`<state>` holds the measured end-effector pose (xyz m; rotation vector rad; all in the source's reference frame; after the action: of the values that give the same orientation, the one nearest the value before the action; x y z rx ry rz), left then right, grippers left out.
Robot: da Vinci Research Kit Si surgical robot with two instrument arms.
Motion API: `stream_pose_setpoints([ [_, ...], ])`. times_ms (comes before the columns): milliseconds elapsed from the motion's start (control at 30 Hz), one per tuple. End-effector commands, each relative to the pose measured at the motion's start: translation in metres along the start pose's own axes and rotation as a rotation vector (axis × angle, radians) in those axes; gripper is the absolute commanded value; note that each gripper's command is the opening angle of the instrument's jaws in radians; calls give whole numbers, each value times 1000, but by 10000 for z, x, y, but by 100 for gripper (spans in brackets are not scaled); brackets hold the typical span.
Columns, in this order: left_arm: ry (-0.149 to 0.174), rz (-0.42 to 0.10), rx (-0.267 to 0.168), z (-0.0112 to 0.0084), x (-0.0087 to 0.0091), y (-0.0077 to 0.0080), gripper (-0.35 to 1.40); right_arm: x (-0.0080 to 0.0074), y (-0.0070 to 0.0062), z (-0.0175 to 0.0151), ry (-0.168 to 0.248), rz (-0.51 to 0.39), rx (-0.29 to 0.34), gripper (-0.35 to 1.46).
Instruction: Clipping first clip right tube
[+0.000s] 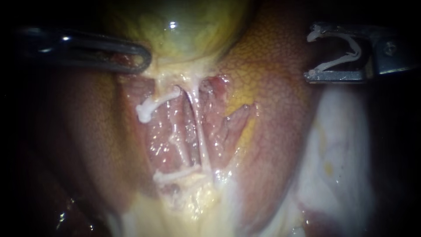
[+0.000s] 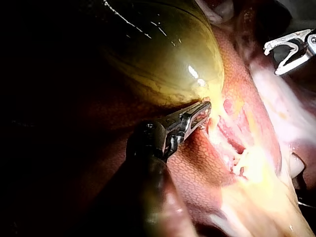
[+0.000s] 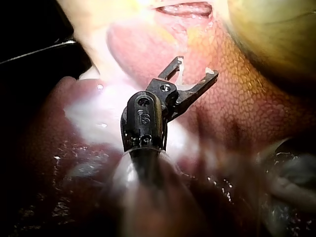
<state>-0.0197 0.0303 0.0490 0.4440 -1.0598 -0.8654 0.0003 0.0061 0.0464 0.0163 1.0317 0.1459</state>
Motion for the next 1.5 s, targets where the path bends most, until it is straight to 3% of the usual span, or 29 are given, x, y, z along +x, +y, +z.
stream_pose_setpoints([
  [33,-2,0,-1,-1,-1,0,-35,0,0,0,0,0,1,50],
  [167,-3,0,-2,-2,0,-2,-35,1,-2,3,12,7,16,50],
  [367,-3,0,-3,-2,0,-3,-35,3,-13,13,43,118,70,50],
  [900,-3,-1,-5,-2,0,-5,-35,2,-68,77,129,449,255,49],
  [1133,-3,-1,-5,-2,0,-6,-35,2,-88,103,154,508,332,47],
  [1500,-4,-2,-9,-1,-1,-12,-35,-7,-108,145,169,605,391,47],
])
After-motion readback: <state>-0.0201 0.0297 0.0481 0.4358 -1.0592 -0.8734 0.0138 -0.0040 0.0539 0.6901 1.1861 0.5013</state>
